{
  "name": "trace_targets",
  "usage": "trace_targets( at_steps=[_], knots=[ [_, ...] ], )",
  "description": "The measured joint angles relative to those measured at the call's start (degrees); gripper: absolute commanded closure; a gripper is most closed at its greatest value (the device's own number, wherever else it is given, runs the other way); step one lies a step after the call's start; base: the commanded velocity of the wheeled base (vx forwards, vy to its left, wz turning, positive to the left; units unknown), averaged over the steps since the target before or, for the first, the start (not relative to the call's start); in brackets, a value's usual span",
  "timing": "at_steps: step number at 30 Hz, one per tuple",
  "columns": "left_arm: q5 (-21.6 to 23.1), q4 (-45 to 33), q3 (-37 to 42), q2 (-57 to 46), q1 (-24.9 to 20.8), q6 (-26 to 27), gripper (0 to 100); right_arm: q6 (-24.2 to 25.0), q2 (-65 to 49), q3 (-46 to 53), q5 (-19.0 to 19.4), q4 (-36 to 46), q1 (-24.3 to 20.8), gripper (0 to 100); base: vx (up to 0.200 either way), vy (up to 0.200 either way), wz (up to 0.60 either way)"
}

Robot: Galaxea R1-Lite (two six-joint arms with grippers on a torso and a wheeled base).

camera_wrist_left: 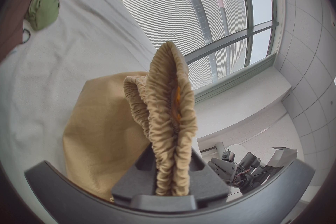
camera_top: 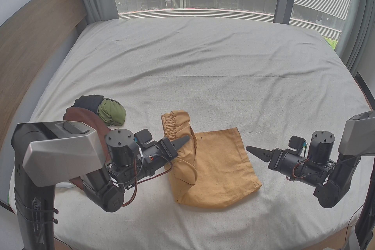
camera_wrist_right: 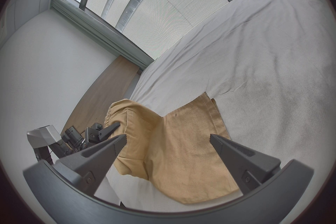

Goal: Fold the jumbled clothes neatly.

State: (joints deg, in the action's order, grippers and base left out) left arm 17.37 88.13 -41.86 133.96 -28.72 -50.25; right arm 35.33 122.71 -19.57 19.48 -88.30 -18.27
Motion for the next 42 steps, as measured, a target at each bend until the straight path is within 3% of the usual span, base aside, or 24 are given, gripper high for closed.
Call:
trace_targets(
  at_steps=[6, 42],
  knots=[
    [-0.02, -0.02, -2.45, 1.45, -2.36, -3.21, 100, 0.0, -0.59, -0.46, 0.41, -0.02, 1.18, 0, 0.0, 0.0, 0.0],
    [0.63, -4.71, -13.75, 7.91, -7.06, -6.22, 100, 0.09, -1.12, -1.21, 0.46, -0.02, 2.23, 0, 0.0, 0.0, 0.0]
  ],
)
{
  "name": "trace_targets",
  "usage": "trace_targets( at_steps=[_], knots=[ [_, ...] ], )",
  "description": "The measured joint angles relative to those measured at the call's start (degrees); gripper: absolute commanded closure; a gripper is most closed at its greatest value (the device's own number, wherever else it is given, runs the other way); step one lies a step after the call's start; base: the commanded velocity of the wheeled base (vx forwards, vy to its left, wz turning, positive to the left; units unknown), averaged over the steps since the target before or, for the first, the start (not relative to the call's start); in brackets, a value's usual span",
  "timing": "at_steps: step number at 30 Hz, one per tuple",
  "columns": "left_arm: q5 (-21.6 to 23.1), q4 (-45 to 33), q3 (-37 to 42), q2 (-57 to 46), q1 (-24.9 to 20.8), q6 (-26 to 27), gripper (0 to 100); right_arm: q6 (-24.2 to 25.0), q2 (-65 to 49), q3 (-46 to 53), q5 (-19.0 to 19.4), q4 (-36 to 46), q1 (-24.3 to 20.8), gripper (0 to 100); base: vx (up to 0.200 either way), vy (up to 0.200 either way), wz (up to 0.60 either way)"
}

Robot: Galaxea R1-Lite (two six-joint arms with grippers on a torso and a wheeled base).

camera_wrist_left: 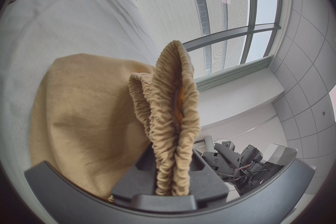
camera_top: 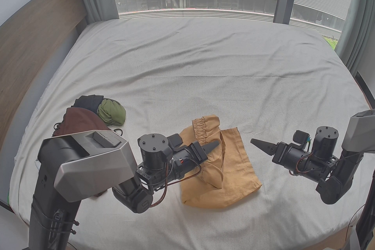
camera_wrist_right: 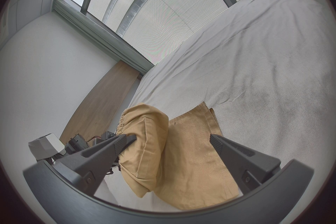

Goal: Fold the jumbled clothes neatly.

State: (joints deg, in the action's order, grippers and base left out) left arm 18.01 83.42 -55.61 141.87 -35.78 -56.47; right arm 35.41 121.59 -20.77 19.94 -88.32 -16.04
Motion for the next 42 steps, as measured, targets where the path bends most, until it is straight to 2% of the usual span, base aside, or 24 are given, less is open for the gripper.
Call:
trace_targets(
  at_steps=[20, 21, 33, 42],
  knots=[
    [-0.17, -2.49, -3.4, 1.76, -2.17, -0.02, 100, 0.0, 0.0, -0.22, 0.06, 0.02, 0.43, 0, 0.0, 0.0, 0.0],
    [-0.38, -2.49, -3.47, 1.78, -2.15, -0.02, 0, 0.0, 0.0, -0.26, 0.09, 0.02, 0.43, 0, 0.0, 0.0, 0.0],
    [-1.04, -1.48, -3.36, 2.34, -2.15, 1.8, 0, 0.0, 0.0, -0.23, 0.06, 0.02, 0.43, 0, 0.0, 0.0, 0.0],
    [-1.28, 4.17, 4.57, 1.93, 0.12, 7.07, 0, 0.0, 0.02, -0.06, 0.09, 0.02, 0.61, 0, 0.0, 0.0, 0.0]
  ],
)
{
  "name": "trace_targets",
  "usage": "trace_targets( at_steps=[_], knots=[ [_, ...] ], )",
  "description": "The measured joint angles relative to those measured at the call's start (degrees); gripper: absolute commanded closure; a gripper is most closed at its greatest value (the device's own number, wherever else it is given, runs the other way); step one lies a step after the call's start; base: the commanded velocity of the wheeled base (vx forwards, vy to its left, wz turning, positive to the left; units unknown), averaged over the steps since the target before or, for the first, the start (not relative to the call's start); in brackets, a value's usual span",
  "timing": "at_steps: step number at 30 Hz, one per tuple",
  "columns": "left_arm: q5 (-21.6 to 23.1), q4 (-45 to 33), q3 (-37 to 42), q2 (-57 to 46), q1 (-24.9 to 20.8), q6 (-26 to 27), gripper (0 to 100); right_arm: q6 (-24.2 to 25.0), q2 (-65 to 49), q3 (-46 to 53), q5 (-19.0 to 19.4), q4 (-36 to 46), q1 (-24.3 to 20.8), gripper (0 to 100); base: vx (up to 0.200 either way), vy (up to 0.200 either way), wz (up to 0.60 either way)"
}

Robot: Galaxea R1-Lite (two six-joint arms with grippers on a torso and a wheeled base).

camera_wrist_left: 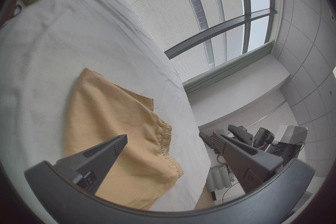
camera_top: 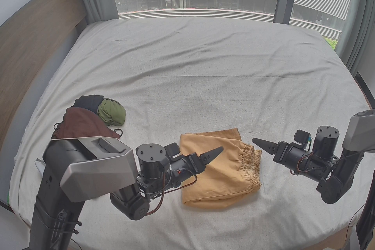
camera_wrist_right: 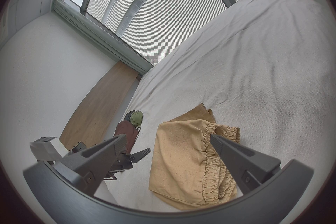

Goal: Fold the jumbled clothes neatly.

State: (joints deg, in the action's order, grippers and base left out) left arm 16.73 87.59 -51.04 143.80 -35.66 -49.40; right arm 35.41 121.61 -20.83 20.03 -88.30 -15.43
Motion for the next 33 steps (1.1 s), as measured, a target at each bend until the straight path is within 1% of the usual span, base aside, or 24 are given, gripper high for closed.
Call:
trace_targets(
  at_steps=[5, 9, 13, 19, 20, 22, 25, 28, 33],
  knots=[
    [0.65, 0.57, 6.53, -3.19, 2.86, 3.06, 0, -0.02, 0.02, 0.22, -0.02, 0.02, -0.24, 0, 0.0, 0.0, 0.0],
    [2.32, 0.76, 13.34, -8.69, 6.34, 4.51, 0, -0.06, 0.0, 0.37, -0.09, 0.02, -0.52, 0, 0.0, 0.0, 0.0],
    [4.97, 0.87, 19.82, -15.25, 11.15, 6.92, 0, -0.13, -0.33, 0.69, -0.22, 0.05, -1.01, 0, 0.0, 0.0, 0.0],
    [9.87, 0.93, 29.27, -23.45, 16.37, 10.13, 0, -0.24, -1.02, 1.02, -0.06, 0.06, -1.6, 0, 0.0, 0.0, 0.0],
    [10.78, 0.93, 30.89, -24.43, 17.05, 11.3, 0, -0.24, -1.07, 0.89, 0.22, 0.09, -1.6, 0, 0.0, 0.0, 0.0],
    [12.97, 0.9, 34.45, -26.43, 18.76, 15.32, 0, -0.22, -1.02, 0.41, 1.29, 0.05, -1.34, 0, 0.0, 0.0, 0.0],
    [14.58, 0.9, 37.29, -28.01, 20.78, 21.28, 0, -0.24, -0.8, 0.02, 2.27, 0.06, -0.63, 0, 0.0, 0.0, 0.0],
    [15.4, 0.9, 39.12, -28.87, 22.91, 27.04, 0, -0.5, -0.23, -0.09, 2.93, 0.02, 0.13, 0, 0.0, 0.0, 0.0],
    [15.57, 0.9, 41.64, -28.61, 25.58, 33.85, 0, -2.99, 1.68, 0.8, 3.32, 0.0, 1.68, 0, 0.0, 0.0, 0.0]
  ],
)
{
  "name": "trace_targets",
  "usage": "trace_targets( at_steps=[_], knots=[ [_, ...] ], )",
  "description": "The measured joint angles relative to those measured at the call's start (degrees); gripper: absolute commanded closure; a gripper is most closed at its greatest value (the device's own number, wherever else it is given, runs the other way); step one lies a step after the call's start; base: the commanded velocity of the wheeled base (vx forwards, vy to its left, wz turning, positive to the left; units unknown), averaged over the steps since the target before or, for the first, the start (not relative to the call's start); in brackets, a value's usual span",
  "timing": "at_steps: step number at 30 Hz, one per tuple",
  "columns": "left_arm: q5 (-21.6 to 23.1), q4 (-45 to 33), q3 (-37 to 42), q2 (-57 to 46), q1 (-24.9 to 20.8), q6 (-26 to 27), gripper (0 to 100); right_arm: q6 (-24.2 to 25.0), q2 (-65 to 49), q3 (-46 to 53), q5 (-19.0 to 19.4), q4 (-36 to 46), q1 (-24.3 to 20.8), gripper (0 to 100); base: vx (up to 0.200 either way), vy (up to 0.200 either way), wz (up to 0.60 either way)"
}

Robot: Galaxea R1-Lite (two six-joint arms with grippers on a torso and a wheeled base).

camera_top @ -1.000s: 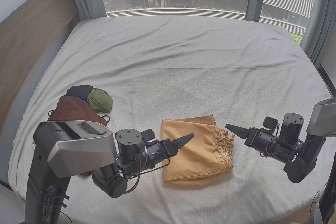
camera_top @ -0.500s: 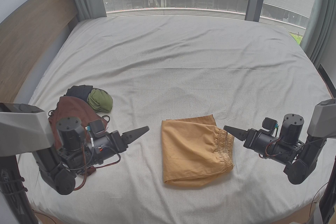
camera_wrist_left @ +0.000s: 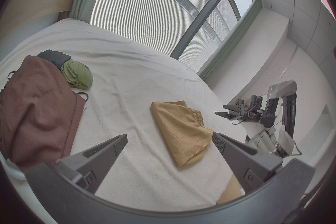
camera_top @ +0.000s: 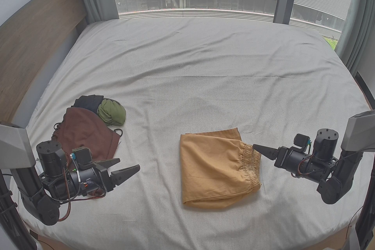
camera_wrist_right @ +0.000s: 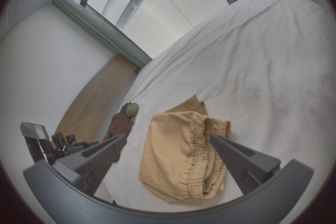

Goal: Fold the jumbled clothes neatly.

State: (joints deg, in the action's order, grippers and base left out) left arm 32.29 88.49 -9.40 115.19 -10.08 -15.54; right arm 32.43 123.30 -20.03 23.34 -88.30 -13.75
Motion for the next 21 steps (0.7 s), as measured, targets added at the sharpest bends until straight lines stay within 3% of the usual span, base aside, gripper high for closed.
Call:
trace_targets(
  at_steps=[7, 13, 21],
  knots=[
    [0.09, 0.02, 2.76, 2.12, 1.44, 7.52, 0, -4.6, 3.69, 2.73, -0.04, 0.0, 1.46, 0, 0.0, 0.0, 0.0],
    [0.27, 0.09, 3.93, 3.22, 1.84, 7.96, 0, -8.57, 8.22, 5.05, -0.11, -0.02, 1.83, 0, 0.0, 0.0, 0.0],
    [0.39, 0.09, 4.61, 3.74, 1.6, 7.91, 0, -4.68, 12.97, 5.25, -0.09, 0.0, 1.11, 0, 0.0, 0.0, 0.0]
  ],
)
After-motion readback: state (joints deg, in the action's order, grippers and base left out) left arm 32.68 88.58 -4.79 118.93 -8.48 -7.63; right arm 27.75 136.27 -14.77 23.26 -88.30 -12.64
